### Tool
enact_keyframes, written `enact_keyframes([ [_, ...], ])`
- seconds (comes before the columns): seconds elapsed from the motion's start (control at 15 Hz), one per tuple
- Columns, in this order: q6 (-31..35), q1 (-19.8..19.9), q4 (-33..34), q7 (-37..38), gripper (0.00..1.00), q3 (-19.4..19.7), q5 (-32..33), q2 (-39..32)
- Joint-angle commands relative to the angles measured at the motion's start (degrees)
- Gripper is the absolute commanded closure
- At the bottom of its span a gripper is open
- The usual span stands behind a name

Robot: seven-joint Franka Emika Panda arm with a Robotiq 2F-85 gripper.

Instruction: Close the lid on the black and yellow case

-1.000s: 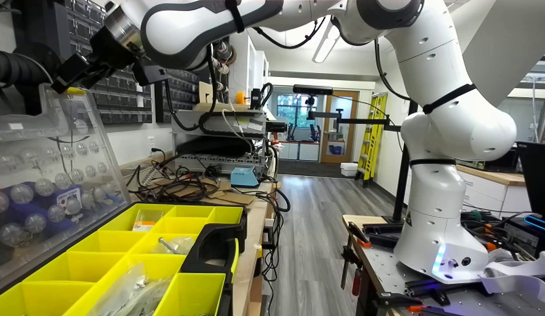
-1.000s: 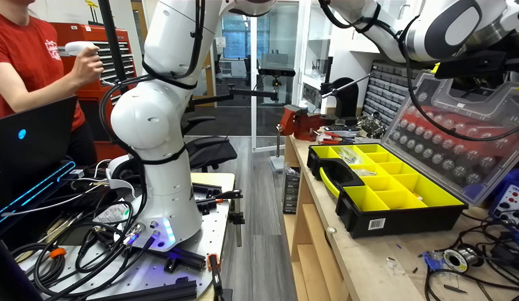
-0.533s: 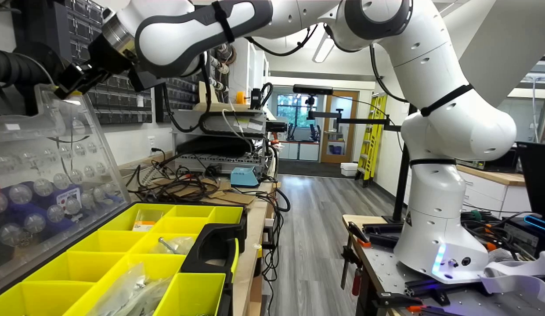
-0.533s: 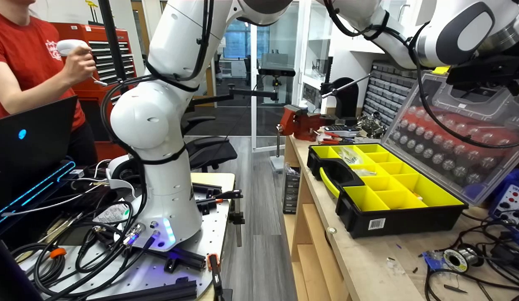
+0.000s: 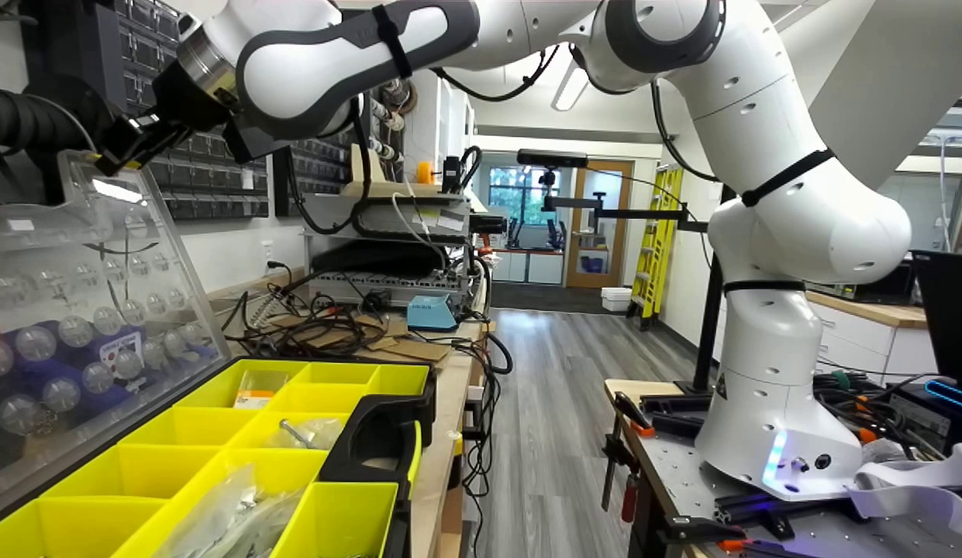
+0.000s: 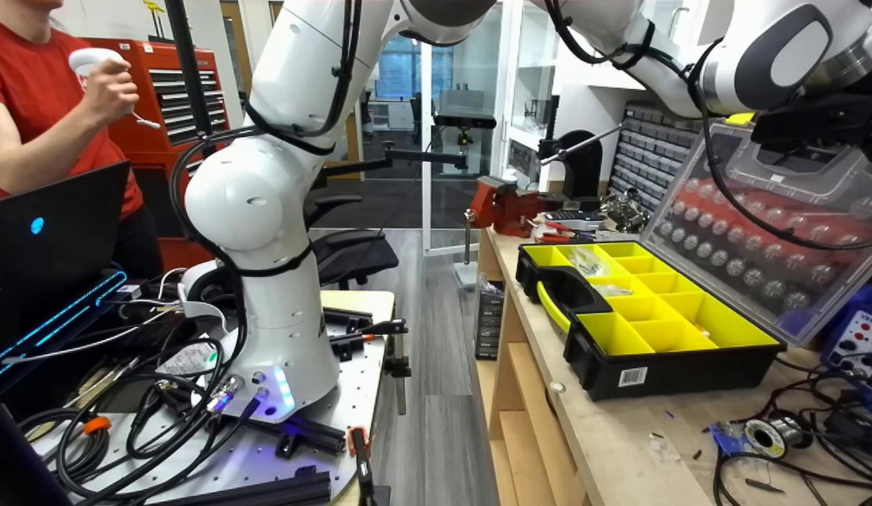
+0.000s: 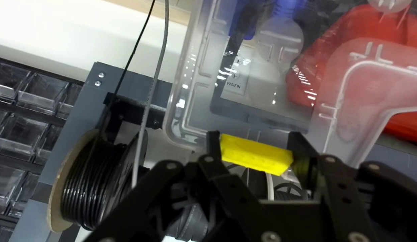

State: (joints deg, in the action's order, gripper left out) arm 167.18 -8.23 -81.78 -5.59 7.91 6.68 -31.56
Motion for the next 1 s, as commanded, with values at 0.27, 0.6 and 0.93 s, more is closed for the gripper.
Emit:
enact_keyframes([
  [0.27,1.0,2.4,-4.9,-0.8,0.73,-1.5,2.5,5.3],
  [0.6,-0.6,4.4,-11.7,-3.2,0.73,-3.7,2.1,11.0],
  [0.93,-0.8,5.6,-18.5,-4.6,0.73,-4.1,2.7,16.9],
])
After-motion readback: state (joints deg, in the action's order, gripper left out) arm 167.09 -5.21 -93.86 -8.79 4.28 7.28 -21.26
